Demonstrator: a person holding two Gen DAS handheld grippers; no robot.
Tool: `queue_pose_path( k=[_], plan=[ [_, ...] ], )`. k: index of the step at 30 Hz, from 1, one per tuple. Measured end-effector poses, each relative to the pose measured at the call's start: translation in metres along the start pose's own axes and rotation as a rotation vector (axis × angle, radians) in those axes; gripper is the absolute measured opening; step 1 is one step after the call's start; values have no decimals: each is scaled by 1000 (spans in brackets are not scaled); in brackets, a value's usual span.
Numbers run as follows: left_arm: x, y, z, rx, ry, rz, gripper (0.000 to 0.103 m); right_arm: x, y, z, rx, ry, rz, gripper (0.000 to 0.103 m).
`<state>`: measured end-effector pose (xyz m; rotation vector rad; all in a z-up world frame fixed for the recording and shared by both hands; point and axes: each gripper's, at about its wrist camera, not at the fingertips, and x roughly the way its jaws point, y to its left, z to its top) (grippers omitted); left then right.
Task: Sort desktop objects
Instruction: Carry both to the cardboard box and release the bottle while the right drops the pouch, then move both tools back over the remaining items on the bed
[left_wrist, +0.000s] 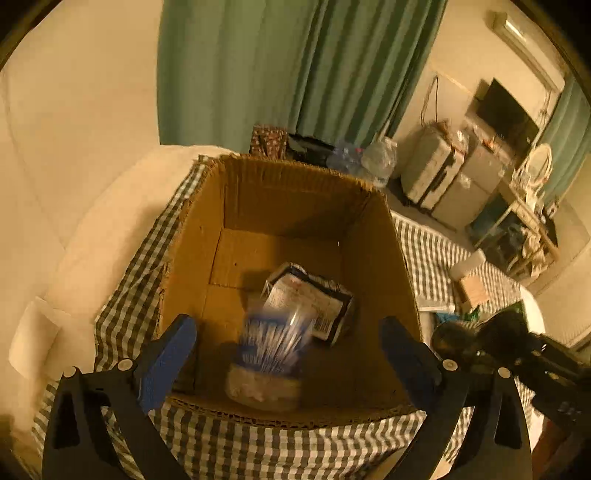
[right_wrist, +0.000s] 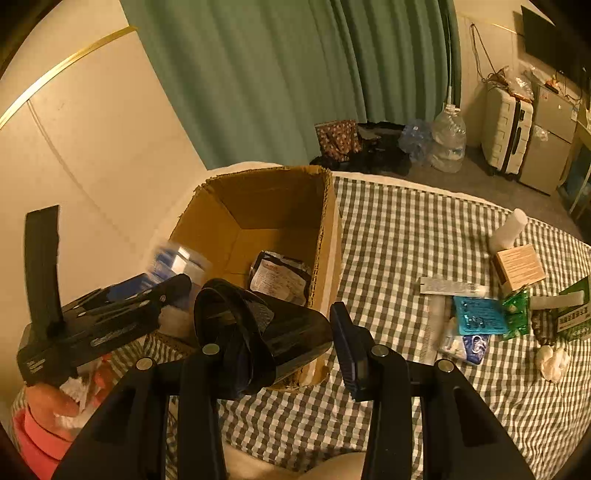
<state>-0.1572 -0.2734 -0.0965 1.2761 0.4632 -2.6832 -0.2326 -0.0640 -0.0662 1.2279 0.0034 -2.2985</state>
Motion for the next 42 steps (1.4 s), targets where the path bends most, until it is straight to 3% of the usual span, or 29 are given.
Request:
queue_pose_path(
  k=[10,11,12,13,17,27,36,42],
  plan=[
    [-8,19,-7,-35,6,51,102,21,20,11,-29,19,-27,41],
    [-9,20,-6,-37,5,51,102,22,23,13,-29,17,-26,46],
    [-11,22,-6,-41,5,49,102,24,25,14,-25,24,-23,68],
    [-13,24,-7,-47,4,44,102,25,27,16,-19,25,-26,83],
    [-12,25,-9,-59,24,40,102,3,21,12,6,-88,4,83],
    [-20,-19,-19,17,9,15,102,-38,-42,-6,165,-143,-44,83],
    [-34,-108,-40,141,2,-59,102,-92,-110,-52,260,-172,-186,83],
    [-37,-177,-70,248,-19,-92,103,-133,-153,-86,293,-179,-300,84]
  ],
)
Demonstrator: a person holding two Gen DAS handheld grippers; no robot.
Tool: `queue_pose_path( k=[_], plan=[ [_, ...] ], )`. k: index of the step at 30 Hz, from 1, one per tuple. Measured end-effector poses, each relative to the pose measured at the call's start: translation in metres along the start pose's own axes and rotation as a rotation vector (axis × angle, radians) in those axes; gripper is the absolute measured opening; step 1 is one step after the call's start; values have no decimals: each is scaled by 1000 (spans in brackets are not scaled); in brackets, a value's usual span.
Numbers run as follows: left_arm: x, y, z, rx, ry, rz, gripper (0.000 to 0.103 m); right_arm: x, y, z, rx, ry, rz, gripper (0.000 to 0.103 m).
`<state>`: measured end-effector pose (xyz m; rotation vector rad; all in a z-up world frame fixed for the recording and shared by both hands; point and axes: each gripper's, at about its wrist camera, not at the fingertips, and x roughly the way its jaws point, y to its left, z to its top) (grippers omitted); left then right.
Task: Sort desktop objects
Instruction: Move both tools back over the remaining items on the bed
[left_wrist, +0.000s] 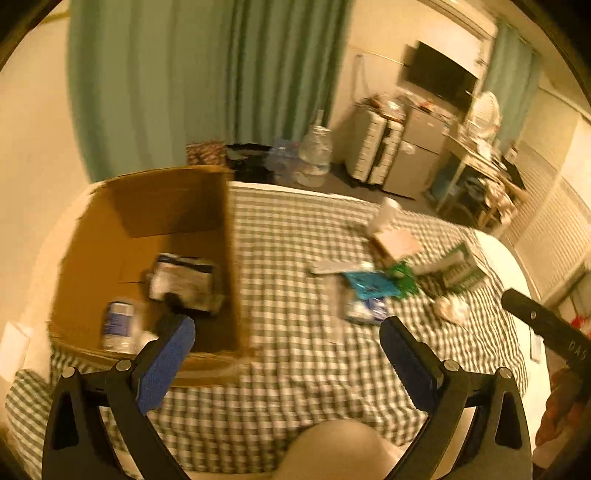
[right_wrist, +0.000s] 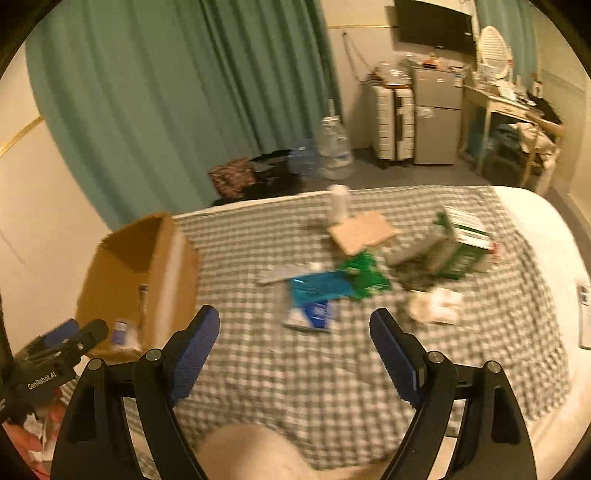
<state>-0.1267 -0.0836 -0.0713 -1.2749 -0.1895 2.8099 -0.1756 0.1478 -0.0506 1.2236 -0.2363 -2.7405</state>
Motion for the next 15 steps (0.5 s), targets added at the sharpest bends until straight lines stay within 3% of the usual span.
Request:
queue_pose_path(
  k=[6,11,15],
  plan=[
    [25,-63,-19,120,25,-2,103,-5,-62,-19,101,9,-49,86],
    [53,-88,-28,153,76,-10,103,8,-94,-30,125,48,-106,86],
    [87,-108,-30,185,120,-21,103,33,-118,-38,167,91,-103,86]
  ],
)
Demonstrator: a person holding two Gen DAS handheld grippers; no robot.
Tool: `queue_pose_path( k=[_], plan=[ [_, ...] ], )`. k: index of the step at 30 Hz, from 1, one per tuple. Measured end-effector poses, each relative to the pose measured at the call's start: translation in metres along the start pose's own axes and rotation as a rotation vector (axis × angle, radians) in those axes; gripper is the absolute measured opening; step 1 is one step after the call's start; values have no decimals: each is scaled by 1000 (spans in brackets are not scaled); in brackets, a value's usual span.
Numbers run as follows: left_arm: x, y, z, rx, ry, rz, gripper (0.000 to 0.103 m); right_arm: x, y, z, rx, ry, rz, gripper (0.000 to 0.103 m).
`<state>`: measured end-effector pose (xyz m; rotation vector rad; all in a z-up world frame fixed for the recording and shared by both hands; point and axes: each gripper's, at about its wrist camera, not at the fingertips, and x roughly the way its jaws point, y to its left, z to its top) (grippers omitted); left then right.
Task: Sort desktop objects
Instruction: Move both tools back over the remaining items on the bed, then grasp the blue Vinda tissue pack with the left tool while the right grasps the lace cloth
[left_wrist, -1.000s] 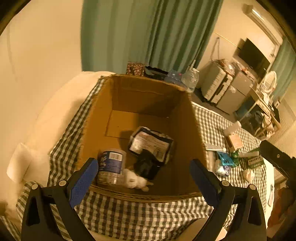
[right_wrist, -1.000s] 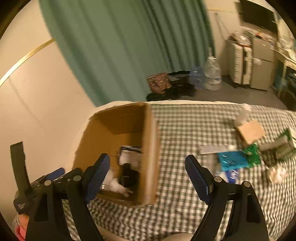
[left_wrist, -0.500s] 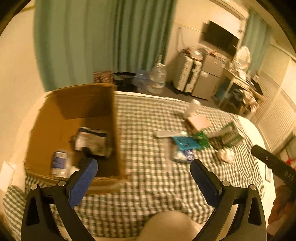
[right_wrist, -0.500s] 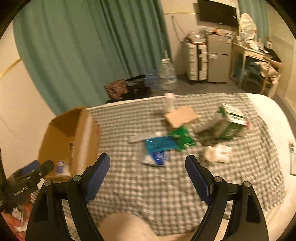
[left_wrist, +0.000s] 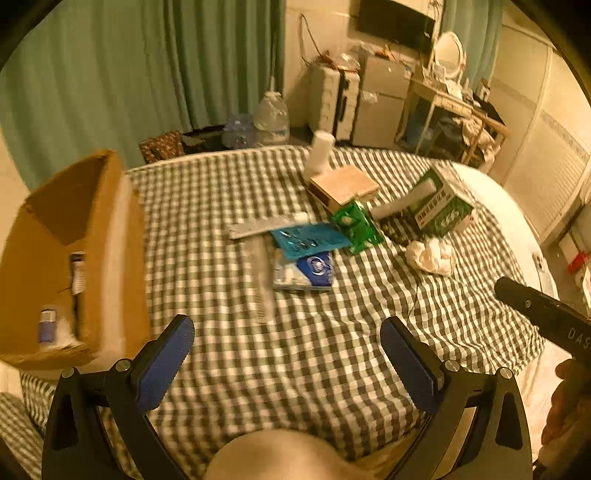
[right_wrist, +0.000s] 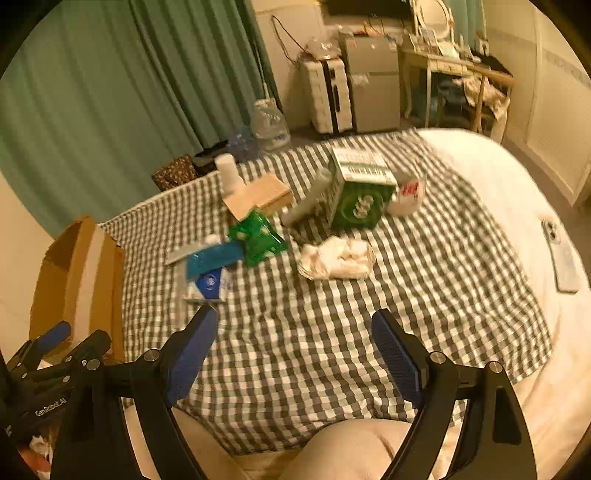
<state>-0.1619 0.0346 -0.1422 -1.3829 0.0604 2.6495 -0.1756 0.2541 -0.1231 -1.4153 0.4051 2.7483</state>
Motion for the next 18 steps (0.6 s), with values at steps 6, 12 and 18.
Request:
queue_pose_path(
  k=[6,12,18],
  plan=[
    [56,-19,13,16,52,-4,103,44,-16,7,23,55,-8,86],
    [119,-21,29,-19,123,-2,103,98,-28,26,35,108,-23,86],
    [164,-23,35,2,143,49,103,144,-28,37,19,144,-38,85]
  ],
)
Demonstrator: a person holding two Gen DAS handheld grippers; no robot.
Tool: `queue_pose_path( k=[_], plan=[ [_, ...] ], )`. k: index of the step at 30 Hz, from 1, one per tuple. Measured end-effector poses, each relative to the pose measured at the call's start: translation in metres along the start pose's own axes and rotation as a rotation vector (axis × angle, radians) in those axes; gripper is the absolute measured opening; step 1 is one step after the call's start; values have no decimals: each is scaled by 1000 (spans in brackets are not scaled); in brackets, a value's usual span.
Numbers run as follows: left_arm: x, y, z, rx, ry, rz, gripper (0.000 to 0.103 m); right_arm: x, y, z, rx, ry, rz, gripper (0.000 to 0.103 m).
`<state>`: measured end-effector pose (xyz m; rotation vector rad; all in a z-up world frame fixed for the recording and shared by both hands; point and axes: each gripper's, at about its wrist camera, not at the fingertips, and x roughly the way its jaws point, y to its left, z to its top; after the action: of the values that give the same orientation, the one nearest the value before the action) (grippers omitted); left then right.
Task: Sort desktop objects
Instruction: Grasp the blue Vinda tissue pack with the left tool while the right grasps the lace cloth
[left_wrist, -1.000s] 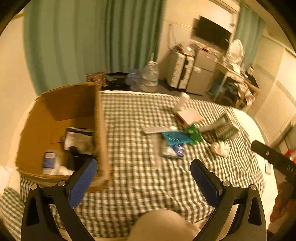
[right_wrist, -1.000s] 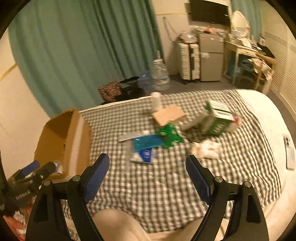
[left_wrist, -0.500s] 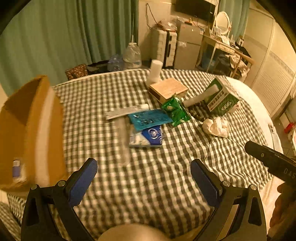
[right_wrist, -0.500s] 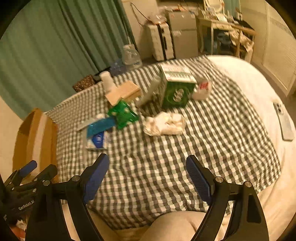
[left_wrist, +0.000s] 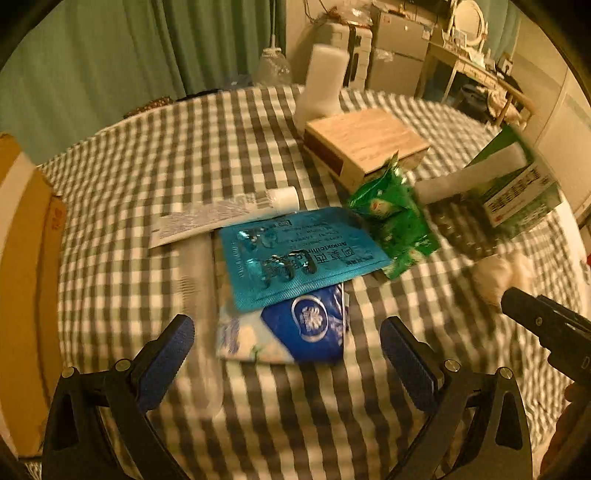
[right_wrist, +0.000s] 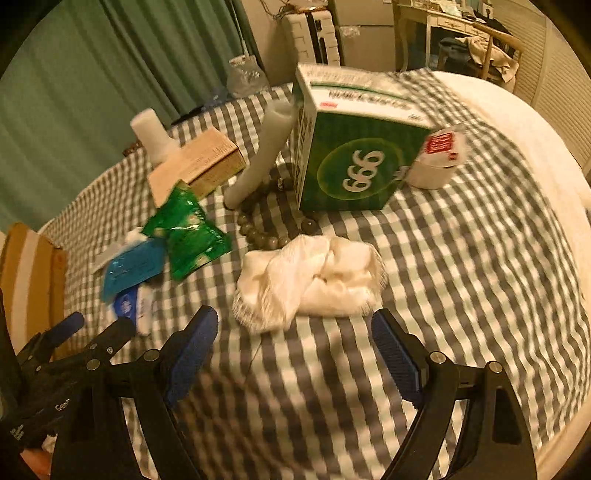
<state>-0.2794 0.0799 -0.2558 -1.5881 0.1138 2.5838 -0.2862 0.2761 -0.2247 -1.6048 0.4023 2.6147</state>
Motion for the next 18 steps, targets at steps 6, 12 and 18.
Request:
queue_pose_path(
  k=[6,12,18],
  plan=[
    [25,2,-1,18,9,50,102,34,1,4,-11,52,-49,65],
    [15,3,-1,47,10,22,75,24,-14,-2,8,36,-46,33],
    [-6,12,-6,11,43,-28,75,2,-19,-14,20,41,-12,13]
  ],
)
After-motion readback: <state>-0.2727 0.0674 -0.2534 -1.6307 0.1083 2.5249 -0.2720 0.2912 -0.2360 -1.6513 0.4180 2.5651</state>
